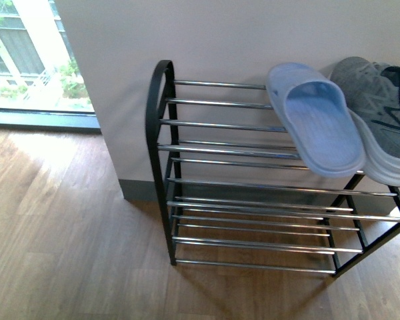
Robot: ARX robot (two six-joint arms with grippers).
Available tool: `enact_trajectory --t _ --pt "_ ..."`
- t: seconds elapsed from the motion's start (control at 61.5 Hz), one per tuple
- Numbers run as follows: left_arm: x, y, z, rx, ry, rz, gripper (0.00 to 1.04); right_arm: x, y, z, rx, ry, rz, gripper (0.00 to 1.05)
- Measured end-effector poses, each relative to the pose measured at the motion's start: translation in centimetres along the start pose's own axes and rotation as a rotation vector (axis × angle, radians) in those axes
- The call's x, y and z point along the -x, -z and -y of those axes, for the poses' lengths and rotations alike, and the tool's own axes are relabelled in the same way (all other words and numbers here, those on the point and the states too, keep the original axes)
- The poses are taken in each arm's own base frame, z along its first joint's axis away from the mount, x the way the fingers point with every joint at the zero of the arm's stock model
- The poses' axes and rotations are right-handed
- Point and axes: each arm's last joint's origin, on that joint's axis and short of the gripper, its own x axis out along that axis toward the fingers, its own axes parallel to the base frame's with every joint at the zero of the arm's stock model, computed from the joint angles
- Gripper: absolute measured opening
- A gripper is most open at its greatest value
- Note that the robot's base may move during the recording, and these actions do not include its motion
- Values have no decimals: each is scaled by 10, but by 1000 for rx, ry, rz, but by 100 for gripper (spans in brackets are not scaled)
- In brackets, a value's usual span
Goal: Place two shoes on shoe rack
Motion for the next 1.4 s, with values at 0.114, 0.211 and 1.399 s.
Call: enact_trajectory --t 0.114,0.211,1.399 --pt "1 0 1 21 -2 -12 2 0 0 0 0 5 1 95" --pt "5 -13 10 169 78 -16 2 0 0 0 -2 11 -1 96" --pt "-141 -148 214 -1 493 -404 2 0 0 0 -3 4 -2 96"
